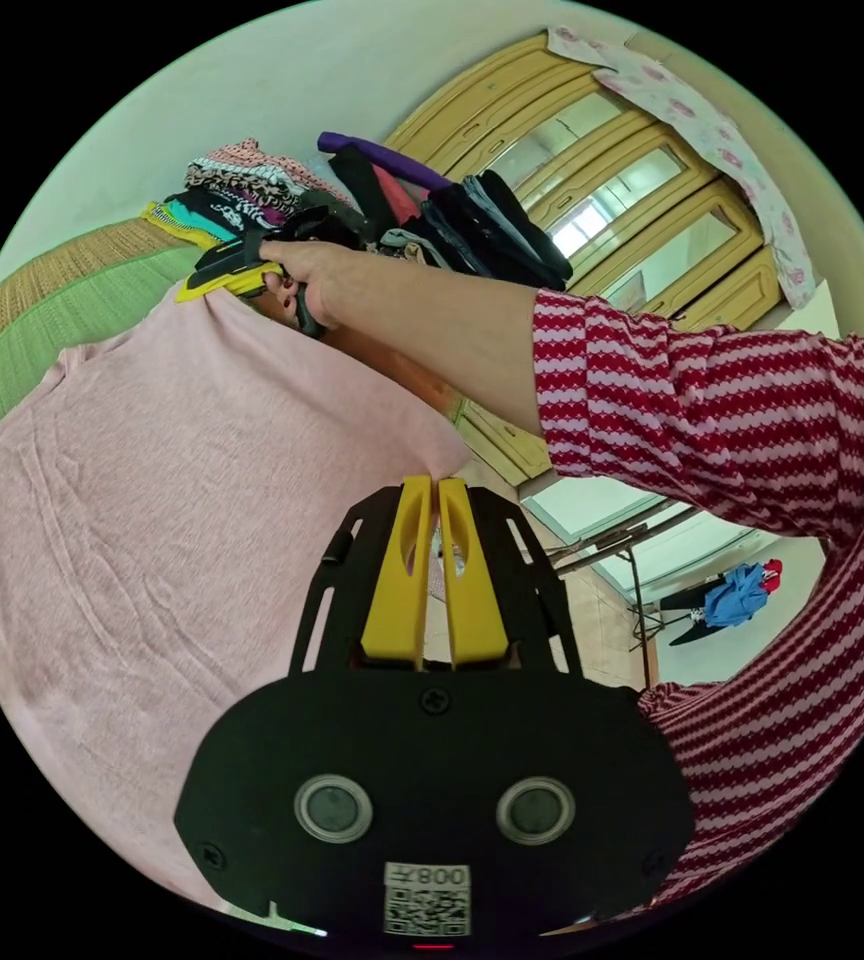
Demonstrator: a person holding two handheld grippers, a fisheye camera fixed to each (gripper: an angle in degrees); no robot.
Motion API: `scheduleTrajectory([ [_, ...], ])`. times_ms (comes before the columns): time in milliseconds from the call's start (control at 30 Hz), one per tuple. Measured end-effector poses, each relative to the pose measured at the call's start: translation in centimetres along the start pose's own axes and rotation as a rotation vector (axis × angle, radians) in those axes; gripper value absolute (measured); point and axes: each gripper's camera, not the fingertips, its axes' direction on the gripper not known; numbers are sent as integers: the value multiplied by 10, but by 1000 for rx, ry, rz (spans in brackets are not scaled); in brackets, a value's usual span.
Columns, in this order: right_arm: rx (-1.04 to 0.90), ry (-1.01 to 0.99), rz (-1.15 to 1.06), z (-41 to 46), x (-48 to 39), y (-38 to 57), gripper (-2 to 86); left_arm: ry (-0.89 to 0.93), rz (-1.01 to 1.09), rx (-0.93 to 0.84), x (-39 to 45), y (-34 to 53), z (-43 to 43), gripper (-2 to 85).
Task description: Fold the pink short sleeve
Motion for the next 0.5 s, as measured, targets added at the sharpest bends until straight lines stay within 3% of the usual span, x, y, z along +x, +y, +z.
scheduleTrajectory([
  [300,30,-46,-153,-12,-150,-18,18,-11,-119,118,-44,64,-70,8],
  [500,24,-56,-244,12,-263,-32,18,-76,-345,227,-84,142,-127,8],
])
